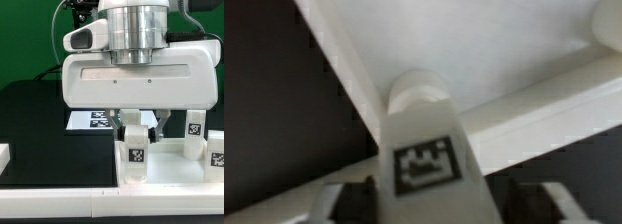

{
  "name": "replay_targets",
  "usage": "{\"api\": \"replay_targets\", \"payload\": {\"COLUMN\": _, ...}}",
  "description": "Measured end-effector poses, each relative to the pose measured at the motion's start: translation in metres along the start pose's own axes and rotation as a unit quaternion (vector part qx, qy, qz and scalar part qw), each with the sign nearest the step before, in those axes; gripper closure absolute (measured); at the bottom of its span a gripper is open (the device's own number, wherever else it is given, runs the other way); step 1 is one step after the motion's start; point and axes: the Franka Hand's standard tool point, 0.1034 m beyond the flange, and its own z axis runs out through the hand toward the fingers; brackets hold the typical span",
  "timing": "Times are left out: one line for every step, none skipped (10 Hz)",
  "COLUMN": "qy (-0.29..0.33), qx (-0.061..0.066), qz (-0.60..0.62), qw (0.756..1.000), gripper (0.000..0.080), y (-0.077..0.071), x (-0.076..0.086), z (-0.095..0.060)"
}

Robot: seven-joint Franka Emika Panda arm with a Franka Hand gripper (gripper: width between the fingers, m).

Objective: Assemble square table

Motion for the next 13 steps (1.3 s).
{"api": "replay_targets", "payload": {"qy": 0.000, "qx": 0.000, "qz": 0.041, "qw": 0.999, "gripper": 0.0515, "y": 0.000, "x": 0.000, "z": 0.000}}
{"api": "replay_targets", "payload": {"qy": -0.001, "qx": -0.001, "qz": 0.082, "qw": 0.997, "gripper": 0.0515, "y": 0.000, "x": 0.000, "z": 0.001}}
{"api": "replay_targets", "payload": {"qy": -0.003, "qx": -0.003, "qz": 0.159, "qw": 0.987, "gripper": 0.0515, "y": 0.000, "x": -0.001, "z": 0.001}}
{"api": "replay_targets", "payload": {"qy": -0.007, "qx": -0.006, "qz": 0.238, "qw": 0.971, "gripper": 0.0515, "y": -0.002, "x": -0.002, "z": 0.001}}
{"api": "replay_targets", "payload": {"qy": -0.011, "qx": -0.009, "qz": 0.308, "qw": 0.951, "gripper": 0.0515, "y": -0.004, "x": -0.004, "z": 0.001}}
{"api": "replay_targets", "payload": {"qy": -0.014, "qx": -0.006, "qz": 0.385, "qw": 0.923, "gripper": 0.0515, "y": -0.006, "x": -0.004, "z": 0.002}}
{"api": "replay_targets", "payload": {"qy": -0.019, "qx": 0.001, "qz": 0.454, "qw": 0.891, "gripper": 0.0515, "y": -0.007, "x": -0.004, "z": 0.002}}
{"api": "replay_targets", "payload": {"qy": -0.020, "qx": 0.010, "qz": 0.519, "qw": 0.855, "gripper": 0.0515, "y": -0.010, "x": -0.005, "z": 0.002}}
{"api": "replay_targets", "payload": {"qy": -0.019, "qx": 0.019, "qz": 0.573, "qw": 0.819, "gripper": 0.0515, "y": -0.014, "x": -0.006, "z": 0.003}}
{"api": "replay_targets", "payload": {"qy": -0.019, "qx": 0.019, "qz": 0.572, "qw": 0.820, "gripper": 0.0515, "y": -0.015, "x": -0.007, "z": 0.003}}
{"api": "replay_targets", "payload": {"qy": -0.019, "qx": 0.019, "qz": 0.568, "qw": 0.822, "gripper": 0.0414, "y": -0.015, "x": -0.007, "z": 0.003}}
{"api": "replay_targets", "payload": {"qy": -0.019, "qx": 0.019, "qz": 0.553, "qw": 0.833, "gripper": 0.0277, "y": -0.015, "x": -0.007, "z": 0.003}}
{"api": "replay_targets", "payload": {"qy": -0.019, "qx": 0.013, "qz": 0.485, "qw": 0.874, "gripper": 0.0277, "y": -0.015, "x": -0.008, "z": 0.003}}
